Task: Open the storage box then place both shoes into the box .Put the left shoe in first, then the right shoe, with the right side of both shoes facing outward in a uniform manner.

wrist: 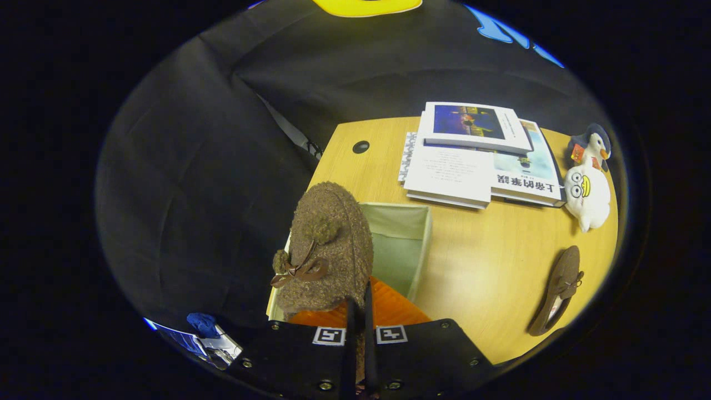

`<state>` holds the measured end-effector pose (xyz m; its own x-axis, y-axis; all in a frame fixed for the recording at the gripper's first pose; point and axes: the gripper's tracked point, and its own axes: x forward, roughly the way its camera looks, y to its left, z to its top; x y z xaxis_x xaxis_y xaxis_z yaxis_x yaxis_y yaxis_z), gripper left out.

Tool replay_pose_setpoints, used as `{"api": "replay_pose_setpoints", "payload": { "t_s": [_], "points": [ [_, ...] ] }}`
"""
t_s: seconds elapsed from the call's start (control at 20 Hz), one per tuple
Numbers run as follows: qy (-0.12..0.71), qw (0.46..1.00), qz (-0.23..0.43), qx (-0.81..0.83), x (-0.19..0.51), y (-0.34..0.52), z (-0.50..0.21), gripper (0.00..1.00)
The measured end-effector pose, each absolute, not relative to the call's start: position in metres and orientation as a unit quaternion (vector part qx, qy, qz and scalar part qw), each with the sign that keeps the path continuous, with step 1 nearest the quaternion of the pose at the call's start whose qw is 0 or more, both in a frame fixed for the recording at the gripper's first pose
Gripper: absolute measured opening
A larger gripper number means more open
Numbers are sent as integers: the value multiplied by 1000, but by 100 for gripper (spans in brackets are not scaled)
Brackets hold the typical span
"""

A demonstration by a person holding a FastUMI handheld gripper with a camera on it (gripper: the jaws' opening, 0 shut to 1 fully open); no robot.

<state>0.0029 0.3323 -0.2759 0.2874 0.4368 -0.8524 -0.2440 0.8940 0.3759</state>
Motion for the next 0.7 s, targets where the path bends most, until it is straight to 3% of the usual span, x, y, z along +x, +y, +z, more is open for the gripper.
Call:
{"api": "replay_pose_setpoints", "payload": {
  "t_s": [0.35,0.4,0.6,0.7],
  "points": [
    [575,787,216,50,-4,361,-313,6],
    [572,789,218,42,-4,361,-312,13],
    [558,797,231,18,-3,354,-308,85],
    [554,798,233,32,-3,348,-297,85]
  ]
}}
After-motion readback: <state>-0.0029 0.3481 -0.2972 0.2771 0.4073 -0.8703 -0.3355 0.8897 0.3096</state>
